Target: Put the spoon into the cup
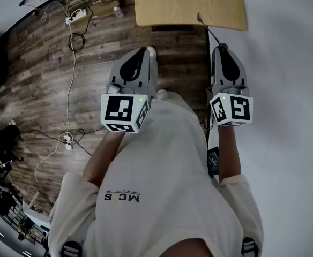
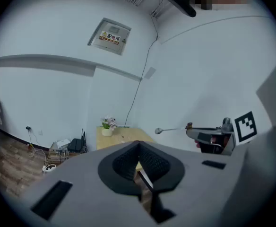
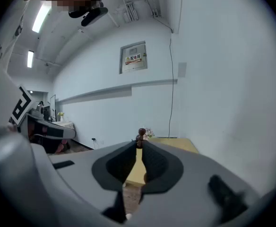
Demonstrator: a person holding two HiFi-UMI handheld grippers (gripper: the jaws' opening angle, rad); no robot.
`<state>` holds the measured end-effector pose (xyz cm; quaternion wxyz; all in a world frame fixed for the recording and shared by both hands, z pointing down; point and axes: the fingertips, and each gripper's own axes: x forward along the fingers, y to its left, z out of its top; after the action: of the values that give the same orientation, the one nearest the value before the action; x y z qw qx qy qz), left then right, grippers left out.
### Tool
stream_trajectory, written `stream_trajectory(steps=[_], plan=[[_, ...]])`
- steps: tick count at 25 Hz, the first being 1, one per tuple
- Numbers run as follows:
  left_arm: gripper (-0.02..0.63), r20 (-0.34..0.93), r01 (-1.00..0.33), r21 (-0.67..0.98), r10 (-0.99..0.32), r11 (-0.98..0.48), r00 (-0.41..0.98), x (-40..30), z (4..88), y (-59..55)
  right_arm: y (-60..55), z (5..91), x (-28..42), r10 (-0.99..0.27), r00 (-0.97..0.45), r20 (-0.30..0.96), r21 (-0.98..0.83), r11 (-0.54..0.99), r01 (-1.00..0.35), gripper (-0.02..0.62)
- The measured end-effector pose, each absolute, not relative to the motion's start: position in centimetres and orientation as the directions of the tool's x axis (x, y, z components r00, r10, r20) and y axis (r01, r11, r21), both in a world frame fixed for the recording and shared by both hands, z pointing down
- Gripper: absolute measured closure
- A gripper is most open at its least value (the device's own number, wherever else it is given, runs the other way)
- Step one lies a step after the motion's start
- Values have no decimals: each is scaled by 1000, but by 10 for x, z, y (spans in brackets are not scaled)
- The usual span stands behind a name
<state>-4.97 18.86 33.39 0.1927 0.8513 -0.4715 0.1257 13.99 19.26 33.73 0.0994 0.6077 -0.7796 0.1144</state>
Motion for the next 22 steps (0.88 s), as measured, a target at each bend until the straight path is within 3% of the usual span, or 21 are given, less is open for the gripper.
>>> stream_trajectory(steps=[8,15,22], plan=[[595,416,-852,214,-744,-479,523,-47,324,305,306,329,124,-925,-248,286,-100,229,-968,541],[595,368,-835,183,-751,-519,548,-32,304,298,324,318,135,-946,-225,235,-127,200,-972,540],[595,352,-877,174,-804,-447,479,-52,295,292,311,299,122,-943,-278,183,-79,268,-960,540]])
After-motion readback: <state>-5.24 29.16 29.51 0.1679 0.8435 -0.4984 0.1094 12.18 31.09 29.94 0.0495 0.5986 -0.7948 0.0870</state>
